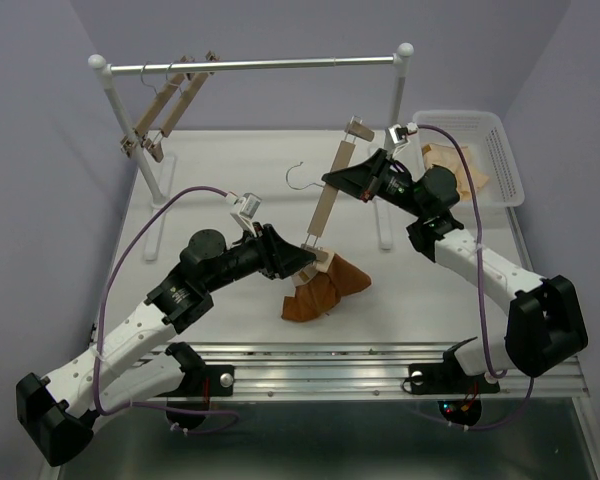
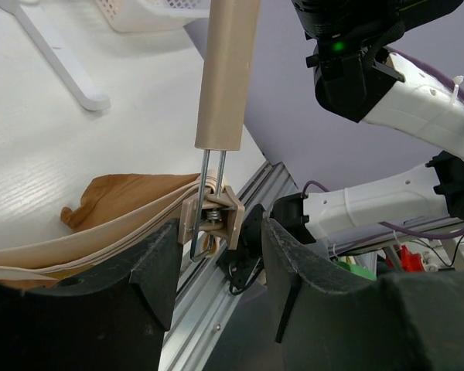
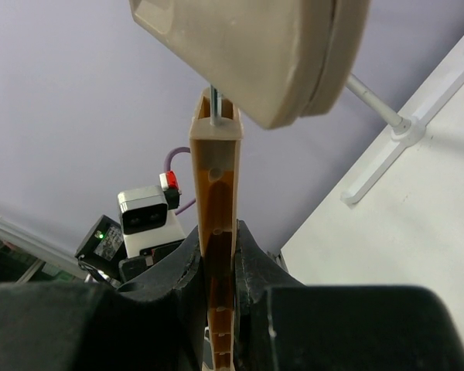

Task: Remove the underwear clipped to the hanger

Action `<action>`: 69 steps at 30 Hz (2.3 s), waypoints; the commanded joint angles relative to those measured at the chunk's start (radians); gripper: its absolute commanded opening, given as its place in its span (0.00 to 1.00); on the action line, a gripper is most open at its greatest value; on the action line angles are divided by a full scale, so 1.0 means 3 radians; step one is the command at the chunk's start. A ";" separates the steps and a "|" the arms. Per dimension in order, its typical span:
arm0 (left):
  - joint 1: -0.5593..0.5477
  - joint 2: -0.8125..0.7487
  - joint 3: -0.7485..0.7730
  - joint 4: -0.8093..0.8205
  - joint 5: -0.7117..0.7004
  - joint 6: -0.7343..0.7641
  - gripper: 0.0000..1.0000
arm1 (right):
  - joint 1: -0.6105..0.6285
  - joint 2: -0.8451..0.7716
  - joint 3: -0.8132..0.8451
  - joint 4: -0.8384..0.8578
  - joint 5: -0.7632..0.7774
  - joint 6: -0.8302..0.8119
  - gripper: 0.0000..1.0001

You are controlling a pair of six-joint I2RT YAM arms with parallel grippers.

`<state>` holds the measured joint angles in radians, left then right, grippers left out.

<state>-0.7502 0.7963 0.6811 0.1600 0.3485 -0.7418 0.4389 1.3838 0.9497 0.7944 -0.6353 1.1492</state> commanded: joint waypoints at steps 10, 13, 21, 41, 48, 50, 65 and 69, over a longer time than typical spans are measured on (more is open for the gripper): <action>0.0016 0.0025 0.0179 0.0351 -0.0057 -0.0038 0.48 | -0.0026 -0.0031 0.0097 0.0368 -0.0076 0.0122 0.01; 0.0021 0.0056 0.0184 0.0377 -0.0062 -0.0048 0.46 | -0.0026 -0.0036 0.0071 0.0414 -0.0071 0.0168 0.01; 0.0026 0.0076 0.0174 0.0397 -0.0129 -0.0079 0.35 | -0.0026 -0.0062 -0.0031 0.0502 -0.0025 0.0234 0.01; 0.0056 -0.0180 0.0046 0.0300 -0.0471 -0.0181 0.00 | -0.0026 0.0035 0.0035 0.0440 -0.0061 0.0204 0.01; 0.0067 0.0009 0.0174 0.0136 -0.0380 -0.0202 0.33 | -0.0026 -0.0046 0.0091 0.0246 -0.0040 -0.0041 0.01; 0.0067 0.0055 0.0184 0.0157 -0.0344 -0.0197 0.49 | -0.0026 -0.0072 0.0086 0.0205 -0.0030 -0.0057 0.01; 0.0128 -0.0001 0.0164 0.0177 -0.0252 -0.0171 0.54 | -0.0026 -0.0041 0.0117 0.0200 -0.0086 -0.0021 0.01; 0.0143 0.0010 0.0102 0.0300 -0.0012 -0.0161 0.62 | -0.0026 -0.0016 0.0132 0.0205 -0.0086 0.0040 0.01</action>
<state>-0.7132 0.8200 0.7013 0.1642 0.2729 -0.8024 0.4316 1.4010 0.9352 0.8139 -0.6548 1.1484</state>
